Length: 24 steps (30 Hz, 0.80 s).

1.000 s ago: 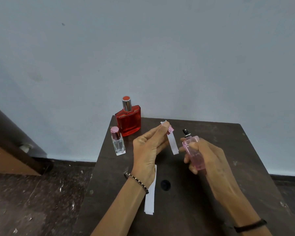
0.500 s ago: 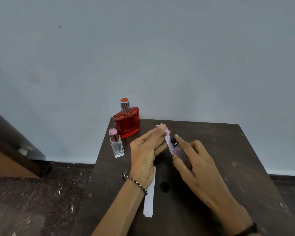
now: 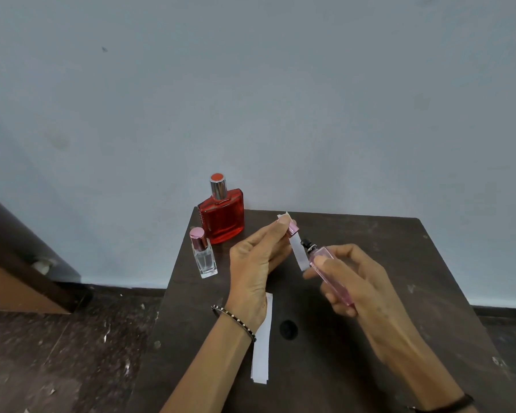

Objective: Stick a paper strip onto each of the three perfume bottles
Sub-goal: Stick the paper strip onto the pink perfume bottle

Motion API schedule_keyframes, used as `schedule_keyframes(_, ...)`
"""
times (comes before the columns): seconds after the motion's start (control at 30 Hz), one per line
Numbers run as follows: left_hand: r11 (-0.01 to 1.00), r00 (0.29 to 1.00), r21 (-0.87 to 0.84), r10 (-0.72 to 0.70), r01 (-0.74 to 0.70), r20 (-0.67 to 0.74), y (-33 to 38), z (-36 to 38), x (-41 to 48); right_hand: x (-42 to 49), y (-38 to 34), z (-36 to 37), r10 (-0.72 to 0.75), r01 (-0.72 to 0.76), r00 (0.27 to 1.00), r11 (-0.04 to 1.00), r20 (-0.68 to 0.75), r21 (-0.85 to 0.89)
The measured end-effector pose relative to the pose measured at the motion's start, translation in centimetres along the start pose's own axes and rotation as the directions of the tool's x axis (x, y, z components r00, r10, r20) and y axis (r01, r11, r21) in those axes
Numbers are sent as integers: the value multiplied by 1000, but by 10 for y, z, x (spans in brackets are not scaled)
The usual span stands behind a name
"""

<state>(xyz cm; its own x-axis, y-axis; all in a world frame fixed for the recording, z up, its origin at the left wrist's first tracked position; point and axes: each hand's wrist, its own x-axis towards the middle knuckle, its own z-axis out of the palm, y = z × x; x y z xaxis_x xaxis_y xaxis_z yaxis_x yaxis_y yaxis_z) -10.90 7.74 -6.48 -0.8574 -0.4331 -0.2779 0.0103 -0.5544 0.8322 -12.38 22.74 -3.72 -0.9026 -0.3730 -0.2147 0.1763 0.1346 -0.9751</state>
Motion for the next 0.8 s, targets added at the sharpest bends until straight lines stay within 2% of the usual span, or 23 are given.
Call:
schedule_keyframes(0.27,995,996,87,-57,51,75,-6,4,-2,4,2,2,-72,69,993,997,88,34)
schedule_keyframes(0.5,987,981,139,-107,85,164,-3,5,-1,9,10,4,-127,128,991,991,37,-25)
schedule_keyframes(0.67,985,976,114,-149,132,160,-5,6,0,10,13,9,-178,178,984,984,-16,-3)
schedule_keyframes(0.8,986,982,131,-121,103,142,-5,7,0,16,13,8,-182,182,983,983,-27,26)
